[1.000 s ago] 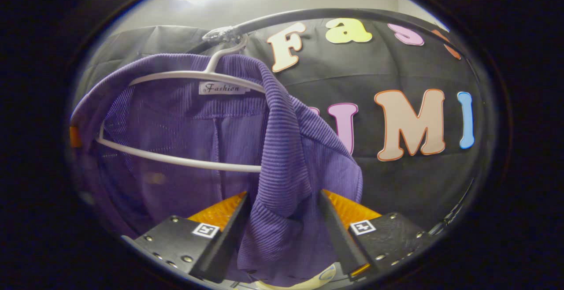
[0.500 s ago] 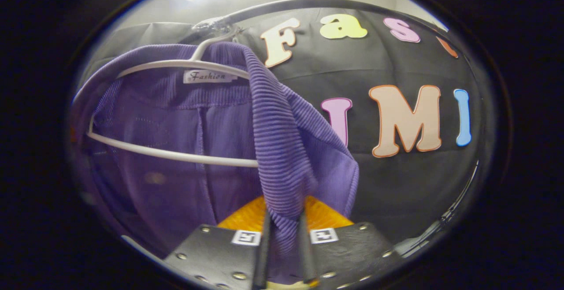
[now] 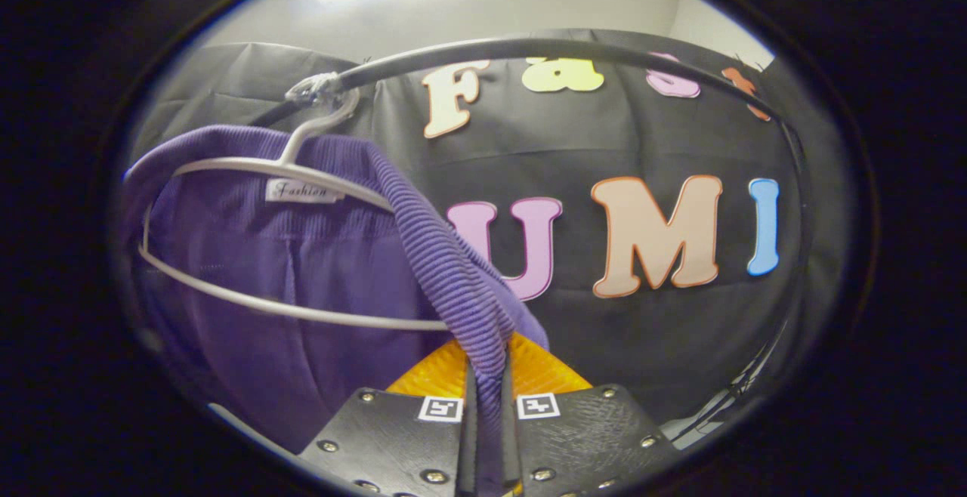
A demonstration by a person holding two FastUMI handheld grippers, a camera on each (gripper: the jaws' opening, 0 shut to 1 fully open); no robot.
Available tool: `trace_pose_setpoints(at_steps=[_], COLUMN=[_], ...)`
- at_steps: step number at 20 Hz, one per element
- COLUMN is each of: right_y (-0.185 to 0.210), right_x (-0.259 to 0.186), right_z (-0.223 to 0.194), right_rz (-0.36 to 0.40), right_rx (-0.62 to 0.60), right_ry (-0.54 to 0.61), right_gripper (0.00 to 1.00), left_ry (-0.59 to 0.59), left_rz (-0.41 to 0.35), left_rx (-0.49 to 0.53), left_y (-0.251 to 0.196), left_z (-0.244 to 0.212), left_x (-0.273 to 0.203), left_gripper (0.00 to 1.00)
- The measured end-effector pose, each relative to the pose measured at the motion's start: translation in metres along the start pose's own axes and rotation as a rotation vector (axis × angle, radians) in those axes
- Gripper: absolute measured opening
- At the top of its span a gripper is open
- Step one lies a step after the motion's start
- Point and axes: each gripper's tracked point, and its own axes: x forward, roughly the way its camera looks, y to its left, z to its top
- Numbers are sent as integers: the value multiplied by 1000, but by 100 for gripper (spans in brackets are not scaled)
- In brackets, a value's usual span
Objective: Grasp the clothes on the hanger with both hands and then place them into the laundry hamper below.
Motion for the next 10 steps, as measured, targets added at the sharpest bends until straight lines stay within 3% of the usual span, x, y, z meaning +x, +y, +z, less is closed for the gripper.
trace_pose_setpoints(at_steps=[3, 10], right_y=[-14, -33], right_x=[10, 35], right_z=[18, 58], right_rz=[-22, -51], right_rx=[7, -23], right_ry=[-30, -112], right_gripper=[12, 11], left_ry=[-12, -8], left_rz=[3, 23], left_rx=[-2, 7], left_y=[6, 30], left_z=[12, 17], left_x=[3, 20], left_gripper=[3, 0])
